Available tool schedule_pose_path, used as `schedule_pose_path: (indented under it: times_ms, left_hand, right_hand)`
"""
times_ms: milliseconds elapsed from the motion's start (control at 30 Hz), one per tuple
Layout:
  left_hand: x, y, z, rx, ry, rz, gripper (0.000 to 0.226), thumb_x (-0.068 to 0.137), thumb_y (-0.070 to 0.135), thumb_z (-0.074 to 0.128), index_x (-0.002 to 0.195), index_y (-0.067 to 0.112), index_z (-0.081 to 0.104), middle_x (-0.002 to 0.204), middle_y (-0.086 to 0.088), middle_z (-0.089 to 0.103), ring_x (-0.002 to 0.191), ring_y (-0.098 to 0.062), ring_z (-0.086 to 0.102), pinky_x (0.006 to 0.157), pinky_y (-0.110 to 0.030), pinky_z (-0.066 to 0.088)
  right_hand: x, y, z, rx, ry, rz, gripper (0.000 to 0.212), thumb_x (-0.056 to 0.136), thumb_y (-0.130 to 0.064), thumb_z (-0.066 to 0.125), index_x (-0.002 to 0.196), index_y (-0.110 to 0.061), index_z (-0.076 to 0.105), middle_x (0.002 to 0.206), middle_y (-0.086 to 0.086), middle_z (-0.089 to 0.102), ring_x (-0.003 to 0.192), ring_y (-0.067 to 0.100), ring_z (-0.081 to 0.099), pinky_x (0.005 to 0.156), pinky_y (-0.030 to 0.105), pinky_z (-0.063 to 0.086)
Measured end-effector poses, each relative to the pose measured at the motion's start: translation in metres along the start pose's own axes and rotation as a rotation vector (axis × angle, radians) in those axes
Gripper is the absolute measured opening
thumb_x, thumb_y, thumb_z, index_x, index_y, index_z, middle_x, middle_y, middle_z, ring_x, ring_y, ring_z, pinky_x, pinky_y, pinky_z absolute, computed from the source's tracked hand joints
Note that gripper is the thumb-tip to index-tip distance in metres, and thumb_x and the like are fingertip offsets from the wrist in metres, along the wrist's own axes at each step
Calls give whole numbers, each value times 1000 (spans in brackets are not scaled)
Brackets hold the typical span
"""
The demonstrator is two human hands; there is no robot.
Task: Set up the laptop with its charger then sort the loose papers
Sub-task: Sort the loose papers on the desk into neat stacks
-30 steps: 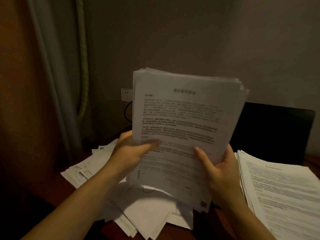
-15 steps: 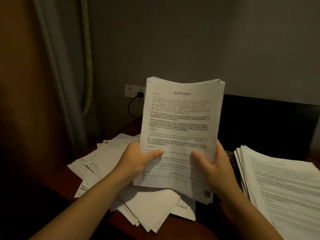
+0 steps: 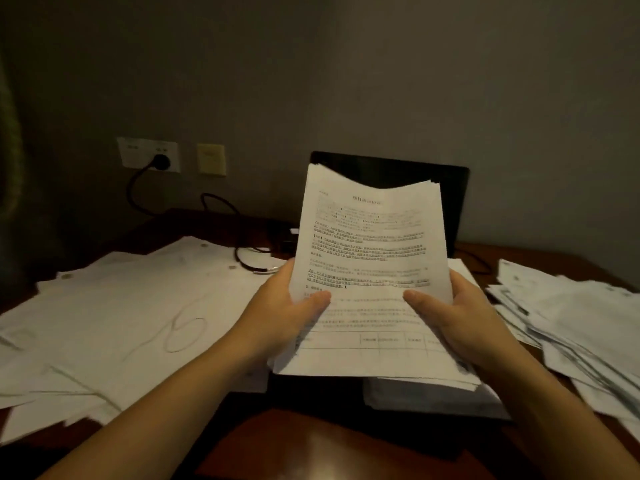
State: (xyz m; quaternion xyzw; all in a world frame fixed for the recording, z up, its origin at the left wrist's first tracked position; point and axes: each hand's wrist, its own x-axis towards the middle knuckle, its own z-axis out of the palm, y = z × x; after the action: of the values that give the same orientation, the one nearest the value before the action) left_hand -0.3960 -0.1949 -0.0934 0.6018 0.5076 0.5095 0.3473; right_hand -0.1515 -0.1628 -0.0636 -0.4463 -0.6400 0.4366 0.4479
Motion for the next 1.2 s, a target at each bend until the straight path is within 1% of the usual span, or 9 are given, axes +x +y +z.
schedule_pose_path:
  times_ms: [167,300,367,467,533,700,867,1000,1200]
  left_hand:
    - [22,10,46,78,40,-62,69,98,27,63,150,49,25,108,22,72,93,0,70,72,-21,57]
    - [35,13,65,298,-10,15,51,99,23,60,147,30,46,128,20,61,97,8,58,65,-2,47]
    - [37,9,71,449,-22,83,39,98,27,60,138,26,59,130,12,62,92,4,57,68,-5,46]
    - [35,-1,79,577,-28,143,28,98,30,60,125,25,68,108,16,58,78,1,54,66,-9,39]
    - [34,-8,81,612,-16,145,27,98,31,60,122,26,70,108,18,57,84,1,54,70,-10,40]
    - [31,-14,79,727,-18,95,21,94,43,61,113,38,68,107,22,49,93,-1,51,74,-14,40]
    - [33,-13,82,816,-51,41,26,87,60,61,106,43,59,119,23,35,117,-1,32,98,-26,34]
    - [29,-9,80,784,-118,2,30,88,63,57,110,44,52,131,24,31,133,-7,28,110,-36,31]
    - [25,-9,68,790,31,64,45,88,67,50,124,41,56,164,5,16,153,-16,-10,123,-54,0]
  right_hand:
    - [-1,8,-58,-187,47,90,28,93,-24,68,118,-31,57,106,-13,71,86,11,73,61,25,60]
    - [5,24,-86,-337,84,102,35,90,-27,72,120,-31,52,114,-12,66,97,16,69,78,37,62]
    - [9,33,-95,-438,88,81,47,88,-29,74,126,-33,46,115,-15,62,100,16,67,77,34,62]
    - [15,51,-100,-526,81,49,58,87,-28,75,132,-38,41,122,-17,58,105,12,63,69,24,58]
    - [19,65,-100,-593,112,22,60,88,-29,75,139,-33,43,129,-16,54,109,10,58,74,22,55]
    - [21,75,-104,-818,140,-3,20,91,-37,69,109,-34,61,124,-8,57,96,8,55,79,24,50]
    - [21,76,-104,-945,71,63,18,91,-49,64,103,-42,54,142,-6,44,130,16,41,106,43,45]
    - [17,77,-102,-951,42,13,26,91,-53,60,113,-40,56,141,-9,46,130,13,38,105,40,39]
    - [5,66,-107,-891,50,-91,38,91,-57,56,118,-33,68,135,-10,58,130,12,43,108,41,39]
